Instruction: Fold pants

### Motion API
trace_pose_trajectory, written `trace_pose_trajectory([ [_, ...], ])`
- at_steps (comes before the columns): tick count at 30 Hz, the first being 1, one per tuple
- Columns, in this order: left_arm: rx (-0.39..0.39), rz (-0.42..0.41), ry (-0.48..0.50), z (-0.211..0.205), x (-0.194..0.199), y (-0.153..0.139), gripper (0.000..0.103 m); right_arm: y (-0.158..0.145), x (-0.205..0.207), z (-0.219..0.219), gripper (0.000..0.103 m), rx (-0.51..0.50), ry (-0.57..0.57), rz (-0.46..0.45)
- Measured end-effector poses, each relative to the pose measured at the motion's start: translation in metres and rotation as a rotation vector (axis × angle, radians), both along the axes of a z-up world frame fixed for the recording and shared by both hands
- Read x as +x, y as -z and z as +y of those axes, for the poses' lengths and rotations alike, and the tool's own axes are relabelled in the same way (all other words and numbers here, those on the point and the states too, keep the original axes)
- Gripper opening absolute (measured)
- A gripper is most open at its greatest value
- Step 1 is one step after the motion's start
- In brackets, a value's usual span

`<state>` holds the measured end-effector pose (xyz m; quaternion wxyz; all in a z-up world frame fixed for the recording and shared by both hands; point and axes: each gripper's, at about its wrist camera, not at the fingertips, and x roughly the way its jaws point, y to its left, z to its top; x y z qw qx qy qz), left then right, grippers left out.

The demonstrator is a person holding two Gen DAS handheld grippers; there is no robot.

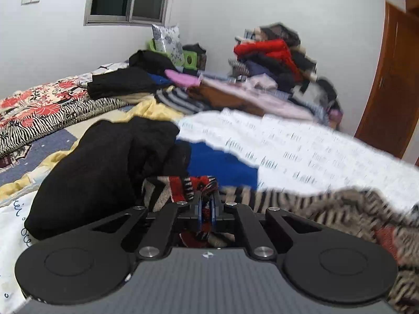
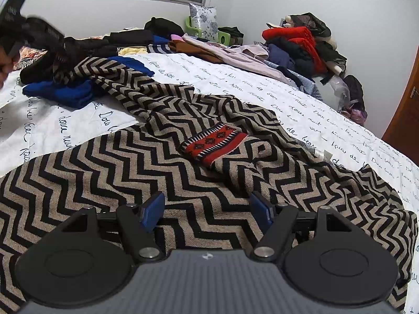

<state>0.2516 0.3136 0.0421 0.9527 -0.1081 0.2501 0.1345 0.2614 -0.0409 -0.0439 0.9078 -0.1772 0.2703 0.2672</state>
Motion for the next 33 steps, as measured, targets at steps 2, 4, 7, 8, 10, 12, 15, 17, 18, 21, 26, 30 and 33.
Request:
trace_pose_trajectory([
  [2, -0.058, -0.059, -0.023, 0.007, -0.006, -0.015, 0.009, 0.000, 0.001, 0.001, 0.071, 0.000, 0.000, 0.004],
  [4, -0.148, -0.124, -0.072, 0.019, -0.011, -0.028, 0.009, 0.001, 0.001, 0.003, 0.071, 0.000, -0.002, 0.006],
  [7, -0.220, -0.198, -0.155, 0.035, -0.013, -0.045, 0.009, 0.001, 0.001, 0.005, 0.071, 0.000, -0.009, 0.006],
  [8, -0.224, -0.213, -0.180, 0.039, -0.012, -0.049, 0.009, 0.001, 0.000, 0.006, 0.071, 0.000, -0.012, 0.005],
  [10, -0.235, -0.234, -0.218, 0.048, -0.006, -0.058, 0.009, 0.002, 0.000, 0.007, 0.071, 0.001, -0.013, 0.005],
  [12, -0.257, -0.245, -0.248, 0.056, 0.003, -0.062, 0.009, 0.002, 0.000, 0.007, 0.071, 0.001, -0.010, 0.006],
  [15, -0.228, -0.258, -0.266, 0.061, 0.013, -0.071, 0.008, 0.002, 0.000, 0.005, 0.071, 0.003, -0.002, 0.008],
  [17, -0.162, -0.249, -0.263, 0.058, 0.019, -0.074, 0.009, 0.002, -0.001, 0.003, 0.071, 0.002, 0.006, 0.009],
  [18, -0.149, -0.234, -0.248, 0.058, 0.020, -0.076, 0.010, 0.001, -0.001, 0.001, 0.071, 0.004, 0.008, 0.007],
  [21, -0.124, -0.158, -0.144, 0.055, 0.016, -0.074, 0.036, 0.000, -0.002, -0.006, 0.079, 0.017, 0.016, 0.009],
  [26, 0.009, -0.086, 0.112, 0.035, -0.011, -0.051, 0.091, 0.001, 0.003, -0.007, 0.079, 0.046, 0.010, 0.043],
  [30, 0.334, -0.001, 0.342, 0.000, -0.030, -0.026, 0.091, 0.005, 0.000, 0.000, 0.079, 0.026, -0.005, 0.042],
  [33, 0.594, 0.034, 0.477, -0.029, -0.042, -0.001, 0.091, 0.007, -0.001, 0.002, 0.079, 0.026, -0.007, 0.048],
])
